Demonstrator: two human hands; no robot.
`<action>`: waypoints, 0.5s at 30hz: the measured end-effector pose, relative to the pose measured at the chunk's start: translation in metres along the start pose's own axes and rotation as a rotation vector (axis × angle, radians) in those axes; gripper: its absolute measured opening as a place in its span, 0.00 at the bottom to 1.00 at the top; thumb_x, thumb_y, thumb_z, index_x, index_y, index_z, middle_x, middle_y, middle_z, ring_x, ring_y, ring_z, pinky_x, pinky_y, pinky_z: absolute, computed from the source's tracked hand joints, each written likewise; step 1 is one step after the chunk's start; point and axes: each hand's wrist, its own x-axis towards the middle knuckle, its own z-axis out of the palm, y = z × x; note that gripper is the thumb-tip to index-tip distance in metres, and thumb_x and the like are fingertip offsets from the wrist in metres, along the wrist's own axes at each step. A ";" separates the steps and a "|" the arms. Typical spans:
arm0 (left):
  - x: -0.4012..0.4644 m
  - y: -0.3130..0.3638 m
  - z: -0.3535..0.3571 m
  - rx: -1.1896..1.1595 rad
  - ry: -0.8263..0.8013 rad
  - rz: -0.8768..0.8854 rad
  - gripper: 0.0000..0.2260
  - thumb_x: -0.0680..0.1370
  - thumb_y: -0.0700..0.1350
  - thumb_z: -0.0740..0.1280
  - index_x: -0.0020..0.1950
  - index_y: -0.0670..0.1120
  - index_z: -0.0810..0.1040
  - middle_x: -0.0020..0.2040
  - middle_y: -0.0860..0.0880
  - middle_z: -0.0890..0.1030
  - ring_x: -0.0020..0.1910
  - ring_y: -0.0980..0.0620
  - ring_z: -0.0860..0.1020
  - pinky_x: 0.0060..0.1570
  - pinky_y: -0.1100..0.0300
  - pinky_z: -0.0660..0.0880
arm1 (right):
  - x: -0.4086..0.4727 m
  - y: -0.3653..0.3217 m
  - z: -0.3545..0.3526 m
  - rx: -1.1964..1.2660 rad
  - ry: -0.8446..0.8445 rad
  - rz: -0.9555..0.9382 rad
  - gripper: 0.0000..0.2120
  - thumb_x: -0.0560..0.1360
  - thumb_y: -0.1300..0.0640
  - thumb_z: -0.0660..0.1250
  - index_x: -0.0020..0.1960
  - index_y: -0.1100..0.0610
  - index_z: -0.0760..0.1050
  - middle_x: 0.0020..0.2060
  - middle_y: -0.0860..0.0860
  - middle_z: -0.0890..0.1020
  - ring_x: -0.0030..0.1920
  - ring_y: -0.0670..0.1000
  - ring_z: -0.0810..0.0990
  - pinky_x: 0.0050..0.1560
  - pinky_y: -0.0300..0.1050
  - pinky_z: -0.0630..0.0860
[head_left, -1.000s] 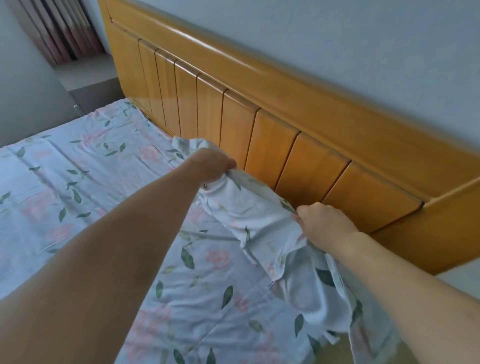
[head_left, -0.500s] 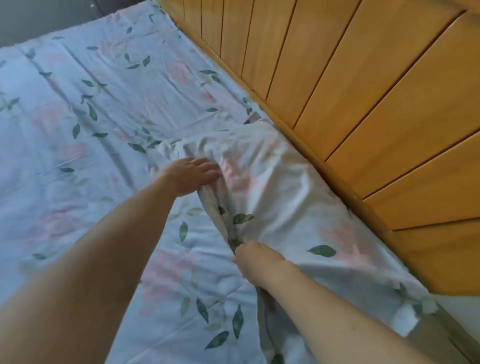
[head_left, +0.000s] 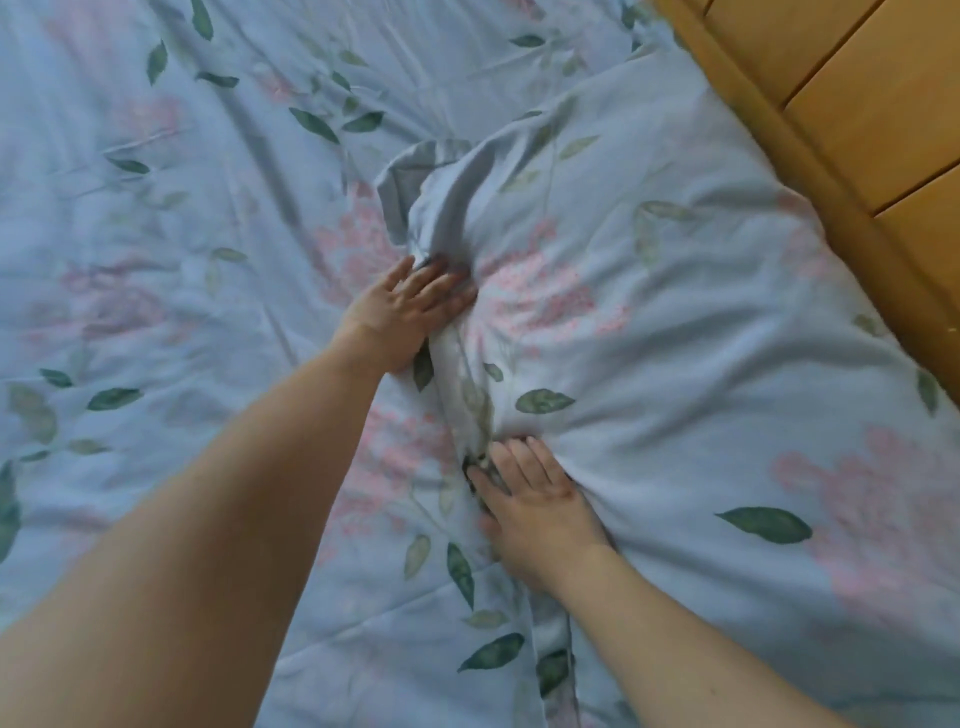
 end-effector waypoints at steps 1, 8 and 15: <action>0.001 0.004 0.007 -0.016 -0.008 -0.020 0.30 0.82 0.47 0.52 0.78 0.52 0.37 0.80 0.47 0.44 0.79 0.44 0.43 0.76 0.46 0.43 | -0.001 0.003 0.009 -0.023 0.022 -0.016 0.28 0.76 0.43 0.59 0.73 0.52 0.64 0.73 0.55 0.64 0.73 0.57 0.61 0.76 0.56 0.50; 0.017 0.012 0.035 -0.025 -0.073 -0.084 0.31 0.82 0.47 0.50 0.76 0.53 0.30 0.79 0.48 0.36 0.78 0.45 0.36 0.76 0.47 0.40 | 0.013 0.011 0.059 -0.052 -0.011 -0.042 0.33 0.79 0.41 0.43 0.77 0.57 0.40 0.76 0.54 0.40 0.76 0.54 0.36 0.73 0.54 0.33; 0.014 0.026 -0.003 0.055 -0.265 -0.175 0.35 0.81 0.51 0.56 0.77 0.53 0.32 0.79 0.49 0.35 0.78 0.46 0.36 0.76 0.47 0.40 | 0.004 0.008 0.040 -0.019 -0.051 -0.030 0.34 0.80 0.41 0.45 0.76 0.59 0.38 0.76 0.54 0.39 0.76 0.55 0.36 0.73 0.53 0.31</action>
